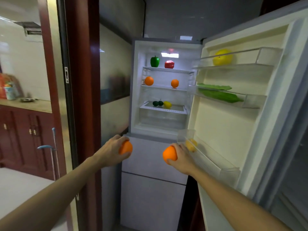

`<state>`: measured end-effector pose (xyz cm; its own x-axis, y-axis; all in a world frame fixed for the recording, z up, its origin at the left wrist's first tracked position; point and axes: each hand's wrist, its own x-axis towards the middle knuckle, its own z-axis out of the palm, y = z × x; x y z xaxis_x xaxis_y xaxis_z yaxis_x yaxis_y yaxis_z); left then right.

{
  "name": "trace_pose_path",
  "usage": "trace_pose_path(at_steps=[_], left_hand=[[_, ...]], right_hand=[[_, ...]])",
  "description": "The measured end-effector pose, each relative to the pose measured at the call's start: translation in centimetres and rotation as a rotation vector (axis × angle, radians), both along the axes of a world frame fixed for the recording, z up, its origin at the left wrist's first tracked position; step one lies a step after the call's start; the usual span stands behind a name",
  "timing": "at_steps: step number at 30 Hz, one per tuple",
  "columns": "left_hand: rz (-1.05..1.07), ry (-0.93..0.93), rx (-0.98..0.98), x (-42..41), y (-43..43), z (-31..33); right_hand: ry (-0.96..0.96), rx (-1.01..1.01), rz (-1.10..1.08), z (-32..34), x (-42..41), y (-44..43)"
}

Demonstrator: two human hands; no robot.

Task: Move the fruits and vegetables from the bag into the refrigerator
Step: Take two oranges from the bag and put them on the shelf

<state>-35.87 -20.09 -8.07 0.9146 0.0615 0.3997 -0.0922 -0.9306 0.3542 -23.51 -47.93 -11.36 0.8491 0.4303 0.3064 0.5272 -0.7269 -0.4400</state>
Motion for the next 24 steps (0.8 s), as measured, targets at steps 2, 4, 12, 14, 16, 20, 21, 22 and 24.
trace_pose_path(at_steps=[2,4,12,14,16,20,21,22,24], left_hand=[[-0.013,-0.007,-0.002,1.4,0.6,0.2],[-0.026,-0.017,0.013,3.0,1.0,0.3],[-0.067,-0.003,0.028,12.0,4.3,2.4],[-0.069,-0.003,0.027,14.5,5.1,3.3],[-0.089,-0.009,0.044,17.0,5.9,4.2],[-0.116,-0.018,0.061,21.3,7.6,6.2],[-0.123,-0.025,0.069,22.2,8.0,6.7],[-0.128,-0.029,0.074,23.0,8.4,7.1],[-0.138,-0.029,0.080,24.5,9.1,7.9]], right_hand=[[-0.008,0.003,-0.005,0.2,1.1,0.5],[-0.025,-0.005,-0.010,0.6,2.5,1.0],[-0.116,-0.012,-0.097,4.2,9.4,3.2],[-0.129,-0.001,-0.119,5.4,11.5,3.9],[-0.134,0.026,-0.142,6.7,13.5,4.6],[-0.192,-0.006,-0.155,9.4,17.7,5.8],[-0.205,-0.016,-0.158,10.0,18.6,6.2],[-0.215,-0.021,-0.165,10.6,19.3,6.5],[-0.228,-0.017,-0.184,11.6,20.6,7.3]])
